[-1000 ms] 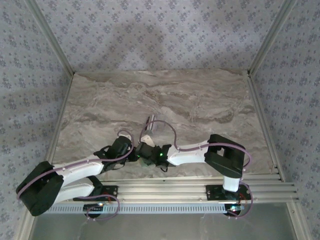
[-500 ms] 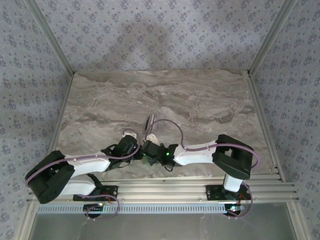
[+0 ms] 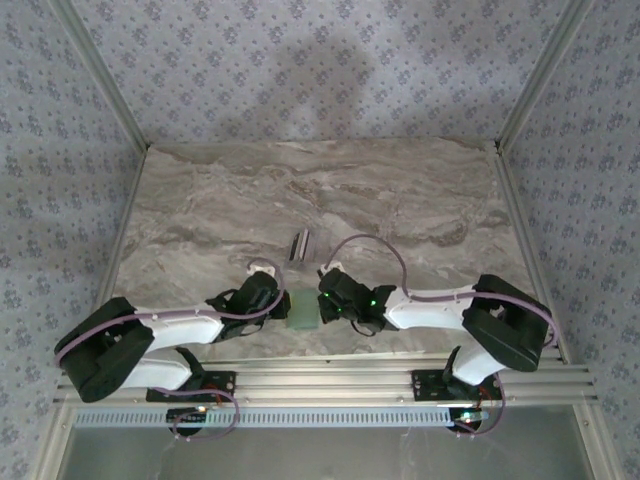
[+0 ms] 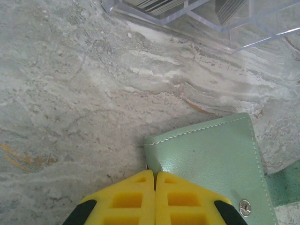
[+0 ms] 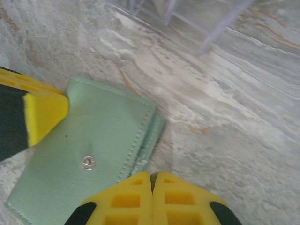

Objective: Put the credit cards into the card holder

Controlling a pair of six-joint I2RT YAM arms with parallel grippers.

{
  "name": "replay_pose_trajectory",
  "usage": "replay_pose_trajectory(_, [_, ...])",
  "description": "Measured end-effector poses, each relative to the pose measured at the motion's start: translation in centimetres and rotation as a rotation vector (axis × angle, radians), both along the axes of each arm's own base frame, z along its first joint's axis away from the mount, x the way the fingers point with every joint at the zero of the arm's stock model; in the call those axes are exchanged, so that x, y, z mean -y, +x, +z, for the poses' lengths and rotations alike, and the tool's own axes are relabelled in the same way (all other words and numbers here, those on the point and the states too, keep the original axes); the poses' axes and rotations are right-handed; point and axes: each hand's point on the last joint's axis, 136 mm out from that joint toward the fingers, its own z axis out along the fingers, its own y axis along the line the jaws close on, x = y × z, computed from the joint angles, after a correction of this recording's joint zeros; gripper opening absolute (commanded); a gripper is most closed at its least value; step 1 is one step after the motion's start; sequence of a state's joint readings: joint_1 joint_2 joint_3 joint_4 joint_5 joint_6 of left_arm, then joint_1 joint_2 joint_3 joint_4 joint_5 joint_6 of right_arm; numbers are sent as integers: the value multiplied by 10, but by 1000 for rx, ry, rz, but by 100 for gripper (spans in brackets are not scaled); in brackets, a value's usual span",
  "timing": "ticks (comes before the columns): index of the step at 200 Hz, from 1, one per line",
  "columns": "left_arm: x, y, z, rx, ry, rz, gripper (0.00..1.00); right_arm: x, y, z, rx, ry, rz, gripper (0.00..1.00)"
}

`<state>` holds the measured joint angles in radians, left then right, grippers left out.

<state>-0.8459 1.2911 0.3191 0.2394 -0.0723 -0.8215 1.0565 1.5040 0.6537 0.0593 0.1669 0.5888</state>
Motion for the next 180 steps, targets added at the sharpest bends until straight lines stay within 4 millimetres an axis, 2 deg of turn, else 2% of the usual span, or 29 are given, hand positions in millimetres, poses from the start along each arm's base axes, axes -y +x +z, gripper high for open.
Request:
replay_pose_trajectory(23, [0,0,0,1,0,2,5,16,1,-8,-24,11,-63,13])
replay_pose_trajectory(55, [0,0,1,2,-2,3,6,33,4,-19,-40,-11,-143,33])
replay_pose_trajectory(70, [0,0,1,3,-3,2,6,41,6,-16,-14,-42,-191,42])
replay_pose_trajectory(93, [0,-1,2,4,-4,-1,6,47,4,1,62,-102,-212,47])
replay_pose_trajectory(107, [0,-1,2,5,-4,0,6,37,2,21,110,-102,-196,47])
replay_pose_trajectory(127, [0,-2,2,5,-4,0,6,10,-4,52,148,-47,-138,39])
replay_pose_trajectory(140, [0,-2,2,5,-4,0,6,-8,-9,66,144,2,-89,36])
replay_pose_trajectory(159, [0,-1,2,5,-4,0,6,-27,-16,72,108,69,-24,36])
replay_pose_trajectory(180, [0,-2,1,4,-3,0,6,-42,-19,65,42,118,29,39])
